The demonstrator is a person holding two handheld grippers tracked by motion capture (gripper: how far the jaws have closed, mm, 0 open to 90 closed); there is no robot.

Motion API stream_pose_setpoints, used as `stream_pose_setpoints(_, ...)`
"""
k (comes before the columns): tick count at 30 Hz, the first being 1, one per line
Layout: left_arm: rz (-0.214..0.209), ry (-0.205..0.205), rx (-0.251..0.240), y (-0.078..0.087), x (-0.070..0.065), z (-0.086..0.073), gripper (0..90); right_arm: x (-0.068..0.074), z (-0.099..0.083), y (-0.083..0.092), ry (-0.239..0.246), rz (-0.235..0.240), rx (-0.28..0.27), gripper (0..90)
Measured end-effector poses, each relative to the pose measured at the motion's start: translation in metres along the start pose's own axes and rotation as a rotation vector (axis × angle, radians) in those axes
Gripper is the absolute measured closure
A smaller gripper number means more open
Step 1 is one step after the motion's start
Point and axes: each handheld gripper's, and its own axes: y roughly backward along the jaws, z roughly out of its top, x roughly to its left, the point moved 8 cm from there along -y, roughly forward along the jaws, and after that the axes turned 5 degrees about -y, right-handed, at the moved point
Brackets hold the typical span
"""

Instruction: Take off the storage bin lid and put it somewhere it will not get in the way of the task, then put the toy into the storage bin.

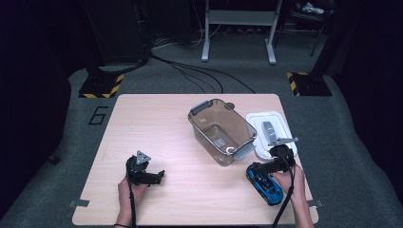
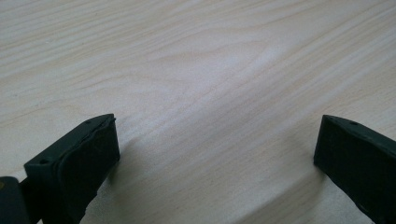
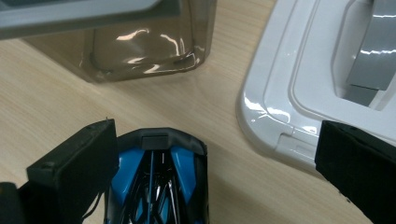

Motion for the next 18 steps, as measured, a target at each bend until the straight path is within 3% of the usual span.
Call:
stream_pose_setpoints(8,0.0,0.0,0.0,0.0,0.0,0.0,0.1,0.014,-0.007,-0.006,0.033,0.019,0.031,0.0)
stream_pose_setpoints(18,-0.001,-0.003,0.0,0.0,0.0,0.0,0.0,0.029,-0.018,-0.02,0.064,0.015,0.118,0.0)
